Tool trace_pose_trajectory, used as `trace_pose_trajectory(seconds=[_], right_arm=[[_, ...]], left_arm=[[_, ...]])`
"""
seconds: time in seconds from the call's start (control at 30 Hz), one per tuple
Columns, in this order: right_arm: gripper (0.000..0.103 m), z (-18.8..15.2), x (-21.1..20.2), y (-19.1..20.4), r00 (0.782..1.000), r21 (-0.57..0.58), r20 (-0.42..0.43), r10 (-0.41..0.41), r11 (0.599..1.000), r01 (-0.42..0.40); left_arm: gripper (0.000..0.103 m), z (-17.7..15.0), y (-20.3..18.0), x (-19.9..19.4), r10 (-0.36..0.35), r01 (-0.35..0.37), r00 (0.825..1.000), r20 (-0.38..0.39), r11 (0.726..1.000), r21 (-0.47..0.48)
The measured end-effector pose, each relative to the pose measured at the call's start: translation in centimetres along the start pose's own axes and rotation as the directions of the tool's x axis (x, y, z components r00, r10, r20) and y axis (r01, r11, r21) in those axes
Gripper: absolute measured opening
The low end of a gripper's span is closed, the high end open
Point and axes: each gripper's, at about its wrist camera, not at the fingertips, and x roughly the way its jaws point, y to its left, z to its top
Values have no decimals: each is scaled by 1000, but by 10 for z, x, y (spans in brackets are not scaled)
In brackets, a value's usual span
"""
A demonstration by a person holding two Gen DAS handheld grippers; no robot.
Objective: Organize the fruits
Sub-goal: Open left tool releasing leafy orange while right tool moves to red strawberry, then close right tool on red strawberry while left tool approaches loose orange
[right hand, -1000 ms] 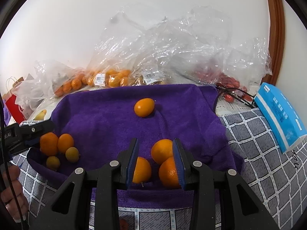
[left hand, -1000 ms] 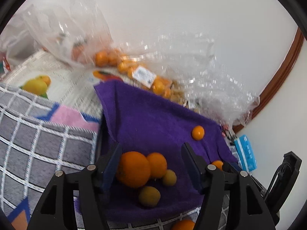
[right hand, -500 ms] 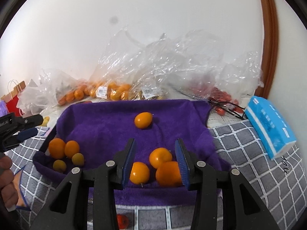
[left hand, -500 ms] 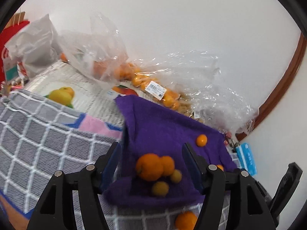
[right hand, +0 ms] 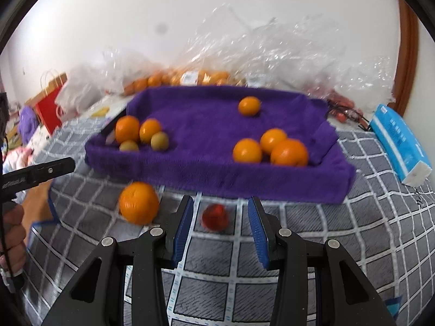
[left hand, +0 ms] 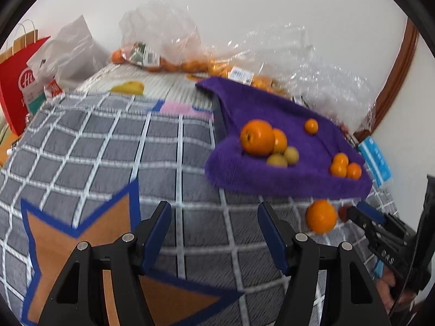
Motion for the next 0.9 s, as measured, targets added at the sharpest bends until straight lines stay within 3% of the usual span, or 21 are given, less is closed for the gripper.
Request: trace_pose_trajectory(seconds=[0.3, 0.47, 0.9], right_arm=[[35, -1, 13, 2, 998, -7, -58, 1, 1000, -1], [34, -1, 21, -1, 995, 5, -103, -13, 1000, 14], [34, -1, 22, 0, 994, -8, -104, -20, 1000, 19]], left_arm=[[63, -8, -16, 7, 76, -72, 997, -32, 993, 92], [63, -8, -14, 6, 70, -67, 997, -32, 994, 81], [63, -9, -15, 8, 83, -80, 996, -36, 993, 89]])
